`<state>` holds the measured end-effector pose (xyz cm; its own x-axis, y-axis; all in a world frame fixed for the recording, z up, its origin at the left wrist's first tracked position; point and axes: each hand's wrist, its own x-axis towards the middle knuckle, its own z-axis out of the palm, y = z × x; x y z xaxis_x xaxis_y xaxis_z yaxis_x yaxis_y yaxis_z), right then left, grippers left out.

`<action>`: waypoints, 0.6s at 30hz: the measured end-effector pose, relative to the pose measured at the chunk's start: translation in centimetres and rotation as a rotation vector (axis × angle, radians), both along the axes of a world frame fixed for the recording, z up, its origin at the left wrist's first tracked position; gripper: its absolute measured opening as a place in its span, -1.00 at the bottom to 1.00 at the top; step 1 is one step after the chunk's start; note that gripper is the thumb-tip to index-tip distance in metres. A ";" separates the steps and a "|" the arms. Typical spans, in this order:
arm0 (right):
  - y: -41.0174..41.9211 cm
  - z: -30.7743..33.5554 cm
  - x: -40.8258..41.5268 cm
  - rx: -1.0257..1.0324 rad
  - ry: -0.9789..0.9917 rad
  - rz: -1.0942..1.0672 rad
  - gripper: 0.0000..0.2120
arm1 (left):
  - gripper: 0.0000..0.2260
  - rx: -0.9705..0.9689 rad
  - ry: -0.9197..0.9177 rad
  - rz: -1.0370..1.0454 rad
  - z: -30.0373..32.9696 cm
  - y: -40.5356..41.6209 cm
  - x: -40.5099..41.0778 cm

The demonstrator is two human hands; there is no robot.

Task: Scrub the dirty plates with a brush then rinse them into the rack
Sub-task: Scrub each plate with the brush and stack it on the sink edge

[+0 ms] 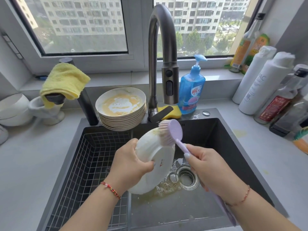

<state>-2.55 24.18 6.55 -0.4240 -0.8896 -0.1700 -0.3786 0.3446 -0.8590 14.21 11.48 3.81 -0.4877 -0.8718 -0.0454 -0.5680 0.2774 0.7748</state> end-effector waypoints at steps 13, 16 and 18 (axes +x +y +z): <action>-0.1 -1.7 -2.5 0.293 -0.016 -0.109 -0.69 | -0.61 0.046 0.116 0.062 0.0 -0.4 0.7; -0.2 -0.9 -1.6 0.207 0.034 -0.070 -0.70 | -0.63 0.026 0.088 0.046 -0.1 -0.6 0.6; -0.3 0.5 -0.4 0.117 0.092 -0.002 -0.68 | -0.66 0.017 0.052 0.028 -0.3 -0.5 0.3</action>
